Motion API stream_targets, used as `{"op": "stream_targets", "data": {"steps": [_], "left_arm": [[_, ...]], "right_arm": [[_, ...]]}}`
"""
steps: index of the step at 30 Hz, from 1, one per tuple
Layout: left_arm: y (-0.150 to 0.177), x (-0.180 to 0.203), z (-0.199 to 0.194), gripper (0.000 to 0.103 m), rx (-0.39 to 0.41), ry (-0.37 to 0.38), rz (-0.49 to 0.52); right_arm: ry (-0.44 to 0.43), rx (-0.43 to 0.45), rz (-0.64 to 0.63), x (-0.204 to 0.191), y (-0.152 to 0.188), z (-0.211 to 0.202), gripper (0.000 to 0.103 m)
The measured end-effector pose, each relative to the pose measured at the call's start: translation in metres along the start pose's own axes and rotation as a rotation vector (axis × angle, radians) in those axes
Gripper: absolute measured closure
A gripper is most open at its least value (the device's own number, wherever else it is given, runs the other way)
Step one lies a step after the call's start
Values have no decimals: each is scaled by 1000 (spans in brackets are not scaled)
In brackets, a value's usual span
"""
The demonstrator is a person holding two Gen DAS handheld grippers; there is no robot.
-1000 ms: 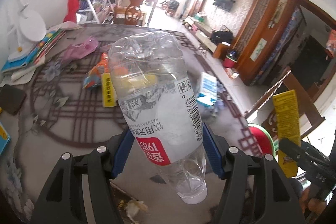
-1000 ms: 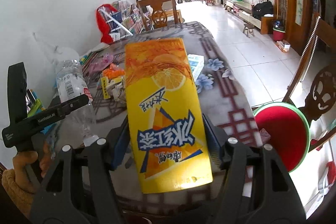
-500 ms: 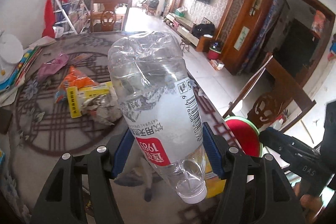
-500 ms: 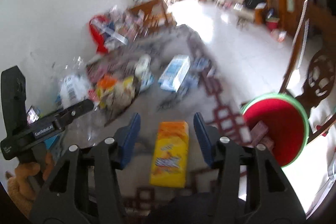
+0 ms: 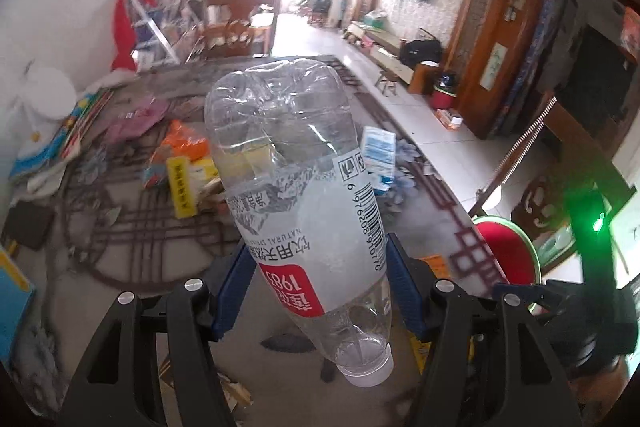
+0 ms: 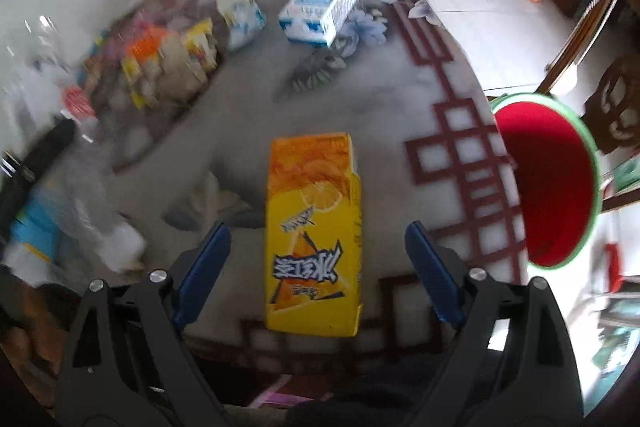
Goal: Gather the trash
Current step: 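Carry the water bottle and iced-tea carton over to the red bucket with both tools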
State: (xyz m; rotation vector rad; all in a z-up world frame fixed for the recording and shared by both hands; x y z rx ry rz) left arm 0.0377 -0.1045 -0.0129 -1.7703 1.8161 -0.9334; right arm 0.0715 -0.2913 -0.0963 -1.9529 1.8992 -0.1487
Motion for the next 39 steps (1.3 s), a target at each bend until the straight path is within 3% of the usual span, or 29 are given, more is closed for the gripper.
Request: {"op": "stream_targets", "data": {"steps": [5,8,10,13,17,20,28,31,34,39], "left_arm": [[0,-13,-3,43,4,0,-37],[1,-12,-9,43,15,7,-36],[1,-12,-14,43,25,11,-37],[2,-12,-21,43,35,16,-43],[1,-10,-29,42,45,30,-40],[-1,1,-28,42,40,67,-23],[-21,82,-1,42,8,213,138],[-30,126,18,42,-9,296,207],[-32,174,46,42,-78,381,276],[-27,237,74,42,-136,463,368]], "right_arm": [[94,-24,-90,-16,3,15,16],[128,-44,-145,-23,7,23,42],[129,-39,-162,-26,8,24,47],[58,9,-138,-26,5,11,47],[-139,162,-57,-17,2,-33,47],[-147,252,-30,-4,4,-59,47],[-39,507,134,80,7,-124,47],[-3,535,221,119,13,-130,47],[30,535,314,160,24,-128,47],[77,525,425,209,42,-120,47]]}}
Point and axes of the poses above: each gripper's, at about its wrist camera, not at the fingertips, and z roughly the way its jaws point, x to its right, y to its underside, the point moved 3 cm from there along z, roughly the way its jaws point, and after that the axes turned 2 degrees about x, right-handed, at the moved point
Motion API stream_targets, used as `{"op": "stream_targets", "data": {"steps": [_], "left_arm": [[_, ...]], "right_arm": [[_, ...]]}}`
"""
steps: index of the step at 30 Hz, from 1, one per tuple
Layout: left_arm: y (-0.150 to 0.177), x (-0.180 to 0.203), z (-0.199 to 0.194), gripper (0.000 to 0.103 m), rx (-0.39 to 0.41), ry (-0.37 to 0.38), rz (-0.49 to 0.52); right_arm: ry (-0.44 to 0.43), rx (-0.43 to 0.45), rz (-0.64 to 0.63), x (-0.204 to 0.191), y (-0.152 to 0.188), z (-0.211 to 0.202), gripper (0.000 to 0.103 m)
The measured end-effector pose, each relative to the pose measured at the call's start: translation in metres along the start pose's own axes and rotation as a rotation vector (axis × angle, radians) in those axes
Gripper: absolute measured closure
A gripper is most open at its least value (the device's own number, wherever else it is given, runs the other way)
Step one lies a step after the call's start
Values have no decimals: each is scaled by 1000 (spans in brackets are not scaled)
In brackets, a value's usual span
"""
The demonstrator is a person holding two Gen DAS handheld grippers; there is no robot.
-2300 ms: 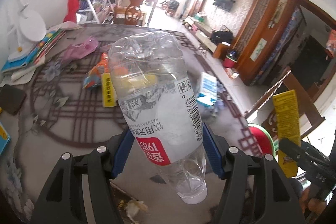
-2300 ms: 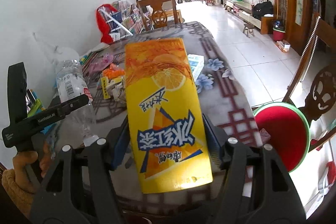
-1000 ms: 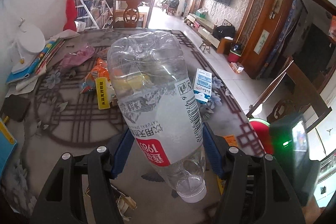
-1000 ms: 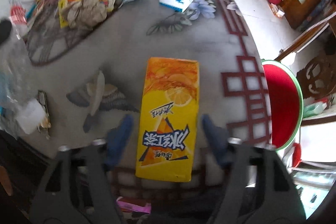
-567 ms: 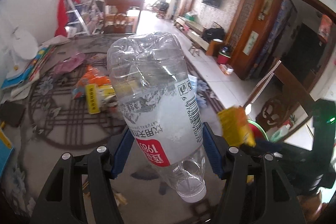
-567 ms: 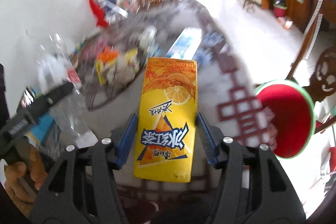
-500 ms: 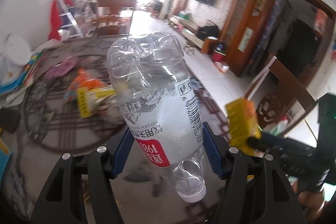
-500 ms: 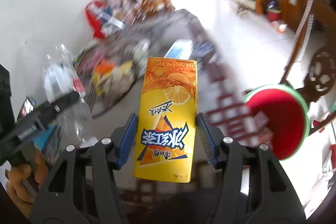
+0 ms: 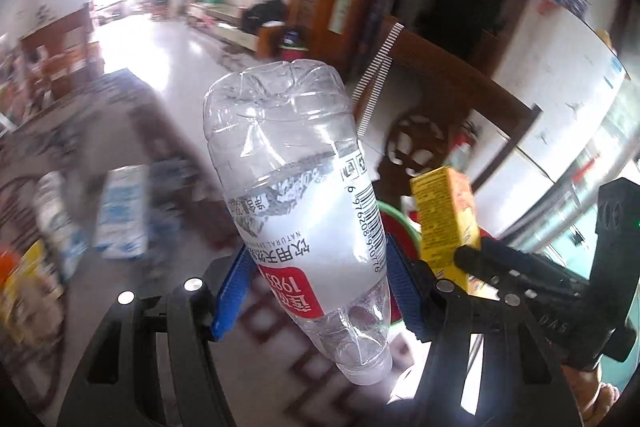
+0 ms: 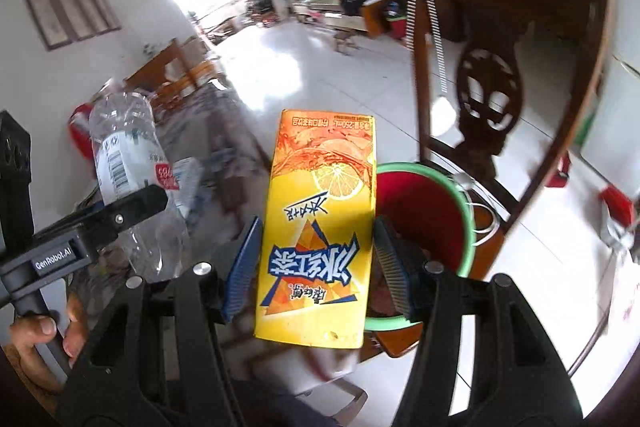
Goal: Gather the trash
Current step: 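Carry the water bottle and iced-tea carton over to the red bucket with both tools, then open both tools to drop the bottle and carton into the red bucket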
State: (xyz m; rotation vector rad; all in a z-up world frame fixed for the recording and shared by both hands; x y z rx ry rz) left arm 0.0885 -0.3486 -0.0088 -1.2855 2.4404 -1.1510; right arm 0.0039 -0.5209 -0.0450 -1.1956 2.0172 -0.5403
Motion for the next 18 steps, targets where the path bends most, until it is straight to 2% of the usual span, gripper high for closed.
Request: {"op": "stream_targets", "data": {"steps": [4,6,9,11,14,18], "left_arm": [[-6,25,30,41,-32,53,26],[-8,30,36,34,-35,47,29],[-10,25,31,31,-8,41,14],[-6,18,22,31,8,2,8],[-2,5,6,31,37,-29,-21],[16,-20,-26,31,58,-115,-85]], "right_arm": [[9,22,33,18,-3,7,46],[13,38,44,24,-6,10,19],[26,60,36,25,-8,9,18],[27,61,20,21,-8,9,18],[-6,43,16,10,-5,8,18],[-55,34,0,-13,-6,1,18]]}}
Point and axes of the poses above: each gripper's, at about its wrist camera, not at the fingertips, and z roughly the way its jaws point, x to its right, y to its underside, the point moved 3 cm from there along z, roughly the way its jaws point, and after that the axes turned 2 degrees about x, right-handed, at the moved point
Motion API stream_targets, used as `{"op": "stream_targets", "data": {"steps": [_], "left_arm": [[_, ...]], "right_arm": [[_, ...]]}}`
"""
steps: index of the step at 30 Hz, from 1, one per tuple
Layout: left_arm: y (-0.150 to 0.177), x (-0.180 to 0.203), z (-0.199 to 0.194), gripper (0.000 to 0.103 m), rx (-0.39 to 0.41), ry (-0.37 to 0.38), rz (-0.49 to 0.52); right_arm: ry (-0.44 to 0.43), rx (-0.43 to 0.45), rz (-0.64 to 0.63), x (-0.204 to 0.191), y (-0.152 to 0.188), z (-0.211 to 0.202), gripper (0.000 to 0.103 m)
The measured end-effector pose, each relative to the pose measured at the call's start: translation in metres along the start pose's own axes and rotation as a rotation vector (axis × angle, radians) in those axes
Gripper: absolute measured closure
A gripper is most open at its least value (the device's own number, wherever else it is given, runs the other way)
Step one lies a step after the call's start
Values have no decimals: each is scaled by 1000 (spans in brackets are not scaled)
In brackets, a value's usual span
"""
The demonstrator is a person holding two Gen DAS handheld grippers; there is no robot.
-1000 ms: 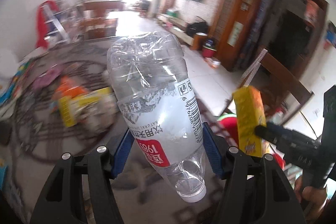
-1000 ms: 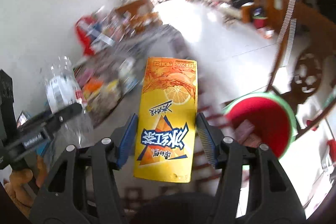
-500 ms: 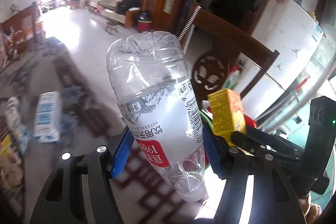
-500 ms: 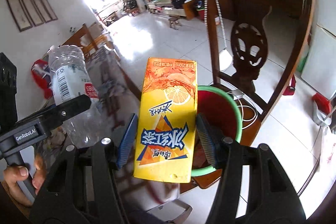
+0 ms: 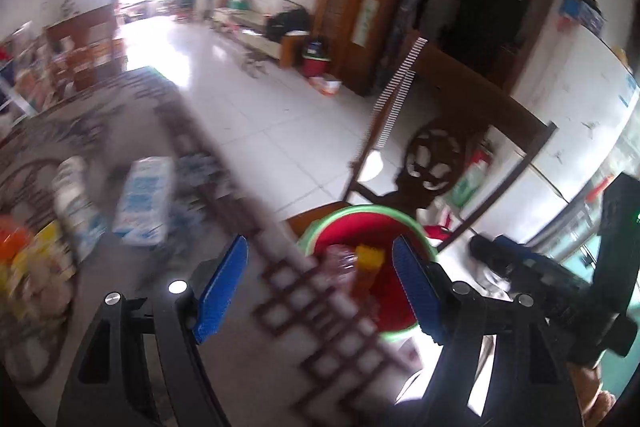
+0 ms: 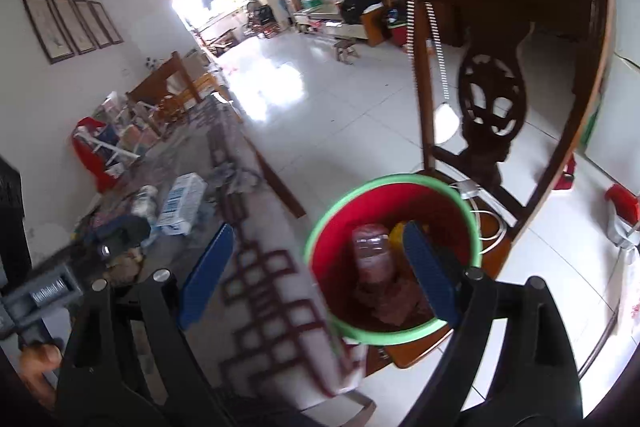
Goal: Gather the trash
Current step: 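Open both tools to drop the bottle and carton into the red bucket, then grasp the brown cigarette pack on the table with the left tool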
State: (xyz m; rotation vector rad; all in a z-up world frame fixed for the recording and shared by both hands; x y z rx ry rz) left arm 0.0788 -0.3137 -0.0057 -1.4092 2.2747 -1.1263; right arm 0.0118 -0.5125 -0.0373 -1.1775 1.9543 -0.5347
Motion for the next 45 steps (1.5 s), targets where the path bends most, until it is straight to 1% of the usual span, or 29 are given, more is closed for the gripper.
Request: {"op": "stream_targets", "data": {"steps": [2,4,5,6,8,9,10,12,13,14,15,16,18,20,22,25,28,30,32,33,34,35,39,42,45], "left_arm": [[13,-20,-21,31,10,-53,-41],[25,-38,-39,31,14,-87,-74],[36,-53,-52,31,12,-115,-102],[42,-62,-59,31,9,-126,-122],[71,-94,-80,26,-8,-146,-228],[82,-106,-86,26,-12,-165,-263],[100,-125,-98,26,-15,-220,-315],[126,-154,-115,26,-9,-315,-383],[144,-175,-126,26,-9,-389,-424],[155,-188,-130,26,-27,-431,-443],[163,-198,-132,26,-53,-452,-458],[176,-212,-133,26,-91,-458,-485],[196,-226,-136,26,-131,-472,-511],[214,-235,-136,26,-162,-476,-528],[225,-237,-129,26,-190,-451,-543],[223,-232,-117,26,-210,-422,-525],[220,-224,-100,26,-245,-435,-479],[223,-224,-93,30,-262,-438,-457],[221,-218,-93,53,-262,-446,-409],[220,-218,-94,59,-260,-440,-406],[219,-219,-95,71,-255,-431,-412],[218,-219,-96,78,-254,-426,-418],[209,-228,-94,80,-236,-411,-434],[195,-233,-93,80,-198,-423,-429],[183,-240,-90,79,-180,-433,-440]], "right_arm": [[-37,0,-24,-20,-1,-7,17],[-77,0,-55,-43,0,-13,11],[-92,0,-71,-54,1,-15,11],[-117,-6,-100,-71,4,-18,9],[-162,-24,-154,-100,14,-18,8],[-178,-33,-172,-110,19,-17,7],[-198,-48,-195,-123,26,-14,7],[-226,-88,-243,-147,43,-5,7],[-236,-104,-261,-156,51,0,7],[-240,-123,-279,-163,59,5,7],[-216,-149,-317,-171,66,12,7],[-192,-151,-355,-178,69,14,7],[-198,-132,-371,-182,68,12,7],[-195,-150,-328,-175,68,16,7],[-201,-174,-281,-168,65,21,7],[-205,-187,-257,-165,64,24,7],[-197,-186,-283,-169,67,23,7],[-194,-181,-303,-172,68,22,7],[-195,-180,-309,-173,69,22,7],[-196,-181,-306,-172,69,22,7],[-197,-181,-304,-172,69,22,7],[-200,-183,-298,-171,69,22,7],[-213,-189,-284,-169,68,22,7],[-217,-194,-277,-168,68,23,7],[-216,-195,-279,-168,68,24,7]]}}
Point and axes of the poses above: each gripper's, at about its wrist camera, not at the fingertips, and z roughly the way its jaws point, x to its right, y to its underside, the point moved 3 cm from there along z, roughly the way its jaws point, and after that the axes turned 2 degrees about x, right-handed, at the moved point
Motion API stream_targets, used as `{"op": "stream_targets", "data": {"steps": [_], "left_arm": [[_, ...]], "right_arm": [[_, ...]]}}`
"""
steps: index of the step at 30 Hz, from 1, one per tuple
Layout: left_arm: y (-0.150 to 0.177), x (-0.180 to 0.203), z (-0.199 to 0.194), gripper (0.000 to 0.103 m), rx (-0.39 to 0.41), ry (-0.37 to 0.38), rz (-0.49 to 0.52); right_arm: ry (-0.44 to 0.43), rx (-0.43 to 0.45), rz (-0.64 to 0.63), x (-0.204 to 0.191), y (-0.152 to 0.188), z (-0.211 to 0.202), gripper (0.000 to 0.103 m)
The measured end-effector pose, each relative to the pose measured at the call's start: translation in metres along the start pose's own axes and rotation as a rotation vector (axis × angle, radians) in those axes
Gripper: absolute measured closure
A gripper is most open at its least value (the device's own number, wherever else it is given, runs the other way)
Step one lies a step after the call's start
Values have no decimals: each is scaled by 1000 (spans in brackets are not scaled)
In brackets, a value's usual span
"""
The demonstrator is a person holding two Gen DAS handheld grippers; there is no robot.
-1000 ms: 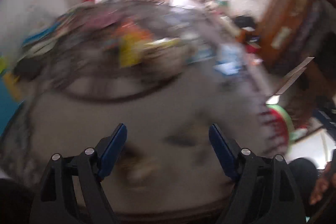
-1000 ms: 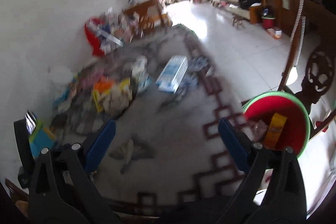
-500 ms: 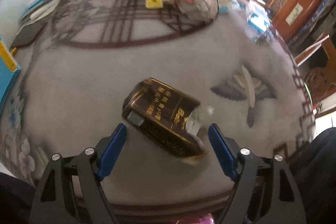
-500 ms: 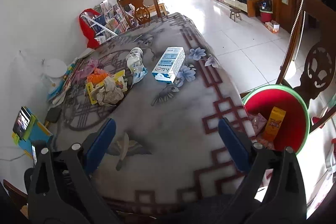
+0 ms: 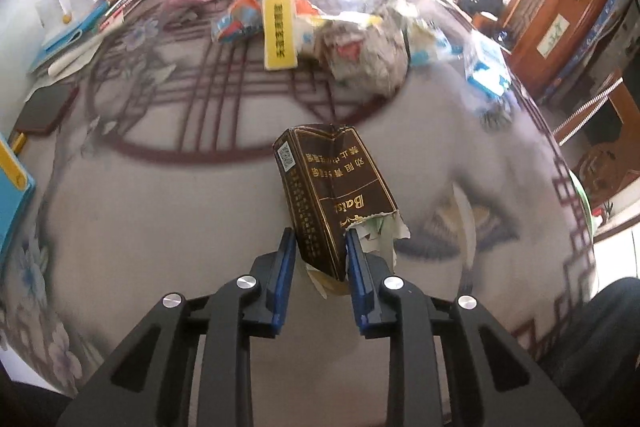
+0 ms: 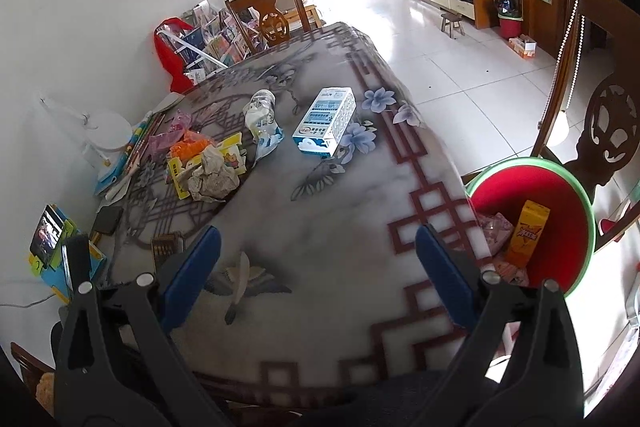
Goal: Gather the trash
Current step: 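Grasp the brown cigarette pack on the table with the left tool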
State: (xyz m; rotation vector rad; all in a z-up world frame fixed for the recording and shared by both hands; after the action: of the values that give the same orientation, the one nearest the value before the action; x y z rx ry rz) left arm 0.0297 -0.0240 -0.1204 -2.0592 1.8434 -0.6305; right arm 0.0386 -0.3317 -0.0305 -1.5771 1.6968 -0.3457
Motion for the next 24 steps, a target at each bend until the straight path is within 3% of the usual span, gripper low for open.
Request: {"op": "stream_targets", "data": {"steps": [2,3,4,10,15,16,17,20,24], "left_arm": [[-3,0,-3,71,12,10,-20],[-1,0,-5,63,19,4,-23],[-1,0,-6,47,23,2,-24],[-3,-4,1,36,23,6,-62],[-14,-9,18,38,13,-21,-95],[-16,-9,21,42,7,-18,-104],[-18,-9,23,55,3,-13,-110],[-27,-5,26,63,9,18,-123],[-40,-1,18,65,68,36,-123]], "right_arm": [[-1,-1,-1,1,0,-1,7],[1,-2,-2,1,0,0,7],[2,-6,-2,1,0,1,7],[17,-23,-24,-3,1,5,7],[22,-29,-28,-3,2,7,7],[23,-30,-30,-3,2,7,7],[25,-31,-33,-3,2,7,7],[30,-37,-38,-4,2,8,7],[41,-50,-46,-5,2,11,7]]}}
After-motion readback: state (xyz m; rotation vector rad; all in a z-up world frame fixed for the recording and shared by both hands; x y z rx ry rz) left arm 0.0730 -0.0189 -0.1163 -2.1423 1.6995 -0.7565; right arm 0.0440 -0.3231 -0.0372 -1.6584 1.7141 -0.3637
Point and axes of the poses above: each gripper's, at about its wrist camera, not at the fingertips, and z roughly the way its jaws point, x to its right, y to its underside, the point moved 3 cm from there along z, roughly the way its jaws point, and after that the axes turned 2 degrees about x, right-handed, at the moved point
